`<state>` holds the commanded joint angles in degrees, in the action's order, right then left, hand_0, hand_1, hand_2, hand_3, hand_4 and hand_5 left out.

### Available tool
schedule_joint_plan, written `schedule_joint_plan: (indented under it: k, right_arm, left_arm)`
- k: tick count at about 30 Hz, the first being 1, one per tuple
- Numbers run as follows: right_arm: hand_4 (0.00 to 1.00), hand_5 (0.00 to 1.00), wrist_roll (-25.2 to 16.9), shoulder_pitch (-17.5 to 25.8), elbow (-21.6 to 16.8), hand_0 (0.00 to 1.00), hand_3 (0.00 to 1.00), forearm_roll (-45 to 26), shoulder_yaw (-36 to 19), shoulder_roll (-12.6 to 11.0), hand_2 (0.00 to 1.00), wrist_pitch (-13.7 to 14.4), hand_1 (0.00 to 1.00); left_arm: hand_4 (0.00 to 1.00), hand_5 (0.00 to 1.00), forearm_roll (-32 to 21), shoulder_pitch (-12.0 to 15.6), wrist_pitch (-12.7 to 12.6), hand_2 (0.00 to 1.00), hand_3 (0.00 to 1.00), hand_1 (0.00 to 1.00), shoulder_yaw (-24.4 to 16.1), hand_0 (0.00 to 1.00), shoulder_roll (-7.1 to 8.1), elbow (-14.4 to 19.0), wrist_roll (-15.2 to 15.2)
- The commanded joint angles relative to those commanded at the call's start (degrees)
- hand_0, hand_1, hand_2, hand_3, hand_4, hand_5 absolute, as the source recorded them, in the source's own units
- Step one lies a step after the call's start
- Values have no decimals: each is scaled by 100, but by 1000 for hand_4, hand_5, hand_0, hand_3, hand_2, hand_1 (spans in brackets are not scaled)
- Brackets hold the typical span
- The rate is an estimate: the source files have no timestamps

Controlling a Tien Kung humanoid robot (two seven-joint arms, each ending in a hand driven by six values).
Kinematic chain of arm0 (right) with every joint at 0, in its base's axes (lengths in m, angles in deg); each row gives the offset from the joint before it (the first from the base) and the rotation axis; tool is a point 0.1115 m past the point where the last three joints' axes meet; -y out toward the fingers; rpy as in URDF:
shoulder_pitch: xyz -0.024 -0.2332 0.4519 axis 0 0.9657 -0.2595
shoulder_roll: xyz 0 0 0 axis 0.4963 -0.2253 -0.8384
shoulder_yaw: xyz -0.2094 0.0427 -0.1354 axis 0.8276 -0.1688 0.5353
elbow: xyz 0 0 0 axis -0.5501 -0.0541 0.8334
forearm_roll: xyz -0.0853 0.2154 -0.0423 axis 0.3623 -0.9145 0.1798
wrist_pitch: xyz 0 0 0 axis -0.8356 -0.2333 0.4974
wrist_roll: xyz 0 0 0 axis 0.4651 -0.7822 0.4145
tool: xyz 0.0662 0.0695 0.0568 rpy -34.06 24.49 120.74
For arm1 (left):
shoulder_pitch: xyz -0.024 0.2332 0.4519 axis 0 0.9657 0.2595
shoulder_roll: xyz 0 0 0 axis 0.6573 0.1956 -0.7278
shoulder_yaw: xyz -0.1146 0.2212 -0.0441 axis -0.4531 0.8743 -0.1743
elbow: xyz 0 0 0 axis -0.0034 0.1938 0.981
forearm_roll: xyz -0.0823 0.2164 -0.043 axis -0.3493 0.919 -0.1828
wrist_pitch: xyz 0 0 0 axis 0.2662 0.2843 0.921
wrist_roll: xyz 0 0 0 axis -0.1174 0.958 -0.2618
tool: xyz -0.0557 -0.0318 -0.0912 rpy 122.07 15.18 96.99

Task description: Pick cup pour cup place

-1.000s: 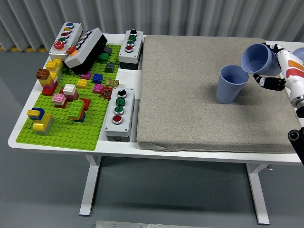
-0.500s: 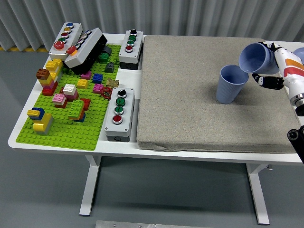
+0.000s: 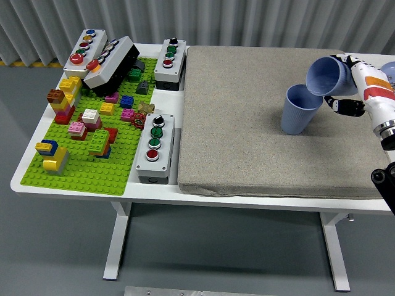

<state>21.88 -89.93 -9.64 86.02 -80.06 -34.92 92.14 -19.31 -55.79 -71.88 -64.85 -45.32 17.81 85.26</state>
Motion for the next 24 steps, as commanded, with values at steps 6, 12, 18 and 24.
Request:
schedule_joint_plan:
  k: [6,12,18,24]
  right_arm:
    - [710,74,31,-13,-89,759,560,55,74,-57,489,-2,600]
    - [711,76,54,-53,-141,763,560,55,191,-154,490,-12,600]
    - [711,80,62,-83,-174,764,559,30,274,-224,489,-16,601]
    - [712,80,50,-103,-153,765,556,-7,308,-257,489,-10,601]
  left_arm:
    - [640,887,0,5,0,911,797,836,1,863,4,0,-2]
    - [640,887,-16,-9,-1,909,797,836,12,863,2,-1,-8]
    - [640,887,-17,-22,0,909,797,836,13,863,3,-1,-8]
    - [640,885,-24,-22,1,910,797,836,18,862,4,-2,-13]
